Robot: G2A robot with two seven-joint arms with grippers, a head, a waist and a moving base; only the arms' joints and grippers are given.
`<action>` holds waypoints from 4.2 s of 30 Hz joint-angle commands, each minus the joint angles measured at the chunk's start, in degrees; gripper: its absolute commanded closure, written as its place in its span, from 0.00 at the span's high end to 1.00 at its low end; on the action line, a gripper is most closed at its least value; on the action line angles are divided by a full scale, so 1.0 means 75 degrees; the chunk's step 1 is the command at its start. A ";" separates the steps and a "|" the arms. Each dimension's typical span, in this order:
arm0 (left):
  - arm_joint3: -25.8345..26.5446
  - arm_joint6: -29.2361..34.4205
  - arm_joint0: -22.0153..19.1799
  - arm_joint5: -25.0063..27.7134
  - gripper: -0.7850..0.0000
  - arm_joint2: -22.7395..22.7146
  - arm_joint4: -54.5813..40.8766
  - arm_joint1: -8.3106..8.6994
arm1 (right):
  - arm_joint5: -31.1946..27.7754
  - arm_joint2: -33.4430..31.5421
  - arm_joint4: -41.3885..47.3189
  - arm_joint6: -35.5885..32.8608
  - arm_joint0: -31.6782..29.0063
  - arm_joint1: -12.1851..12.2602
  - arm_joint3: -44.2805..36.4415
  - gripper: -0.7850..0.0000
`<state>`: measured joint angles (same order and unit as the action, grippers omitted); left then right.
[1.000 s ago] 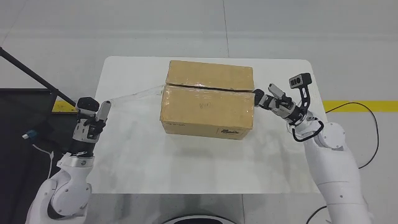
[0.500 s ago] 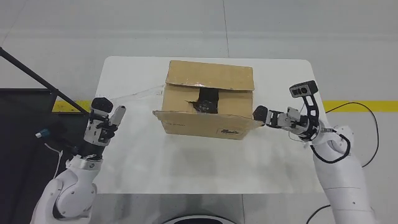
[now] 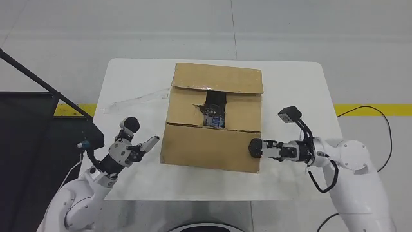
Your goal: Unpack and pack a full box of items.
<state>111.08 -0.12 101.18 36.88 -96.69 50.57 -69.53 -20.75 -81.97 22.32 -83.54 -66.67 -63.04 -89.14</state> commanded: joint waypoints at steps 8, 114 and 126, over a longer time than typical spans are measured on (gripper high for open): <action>-0.0401 0.0067 -0.0086 -0.0165 1.00 0.0432 0.1359 0.0025 | -0.0450 0.0041 0.0833 0.0830 0.0191 0.0030 0.0338 1.00; -0.0484 0.4924 -0.0585 -0.0443 0.02 0.1028 -0.5479 0.0418 | -0.0145 0.3531 -0.1520 0.8639 0.5459 -0.1853 0.5921 1.00; -0.0357 0.4973 -0.0512 -0.0356 0.00 0.1121 -0.5466 0.0497 | -0.0062 0.3568 -0.1604 0.8421 0.5771 -0.2040 0.6390 1.00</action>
<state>108.41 37.16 97.27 34.13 -88.27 9.60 -65.85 -21.32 -55.23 10.31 -20.18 -23.58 -78.27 -41.45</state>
